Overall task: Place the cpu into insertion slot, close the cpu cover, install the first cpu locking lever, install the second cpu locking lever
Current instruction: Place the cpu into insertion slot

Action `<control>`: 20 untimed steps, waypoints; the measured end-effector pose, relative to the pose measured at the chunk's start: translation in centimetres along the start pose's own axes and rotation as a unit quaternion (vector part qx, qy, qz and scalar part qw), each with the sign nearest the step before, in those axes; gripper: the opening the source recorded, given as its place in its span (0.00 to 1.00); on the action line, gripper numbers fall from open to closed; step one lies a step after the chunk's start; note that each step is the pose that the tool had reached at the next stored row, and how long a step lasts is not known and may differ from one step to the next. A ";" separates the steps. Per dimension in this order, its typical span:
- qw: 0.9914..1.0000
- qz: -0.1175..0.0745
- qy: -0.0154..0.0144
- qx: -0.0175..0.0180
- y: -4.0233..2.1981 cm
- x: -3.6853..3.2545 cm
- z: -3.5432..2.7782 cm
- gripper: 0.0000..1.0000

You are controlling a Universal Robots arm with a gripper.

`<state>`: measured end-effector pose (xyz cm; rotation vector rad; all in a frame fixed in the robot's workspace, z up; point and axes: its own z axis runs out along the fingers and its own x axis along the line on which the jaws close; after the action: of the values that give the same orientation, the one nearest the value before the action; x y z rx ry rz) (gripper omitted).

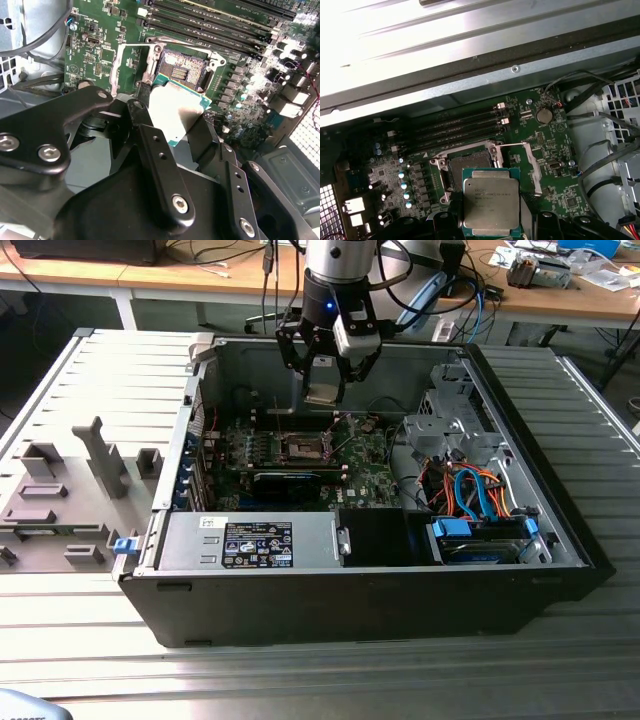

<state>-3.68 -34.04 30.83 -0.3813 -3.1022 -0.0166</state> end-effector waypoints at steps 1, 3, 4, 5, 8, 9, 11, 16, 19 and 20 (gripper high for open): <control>1.000 0.001 0.000 0.000 0.00 0.00 0.00 0.55; 1.000 0.002 0.000 0.000 0.00 0.00 0.00 0.55; 1.000 0.002 0.000 0.000 0.00 0.00 0.00 0.55; 1.000 0.003 0.000 0.000 0.00 0.00 0.01 0.55; 1.000 0.005 0.000 0.000 0.00 0.00 0.01 0.55; 1.000 0.006 0.000 0.000 0.00 0.00 0.01 0.55; 1.000 0.007 0.000 0.000 0.00 0.00 0.01 0.55; 1.000 0.010 0.000 0.000 0.00 0.00 0.02 0.55; 1.000 0.012 0.000 0.000 0.00 0.00 0.03 0.55; 1.000 0.012 0.000 0.000 0.00 0.00 0.03 0.55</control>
<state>-3.68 -34.04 30.80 -0.4187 -3.0975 -0.0169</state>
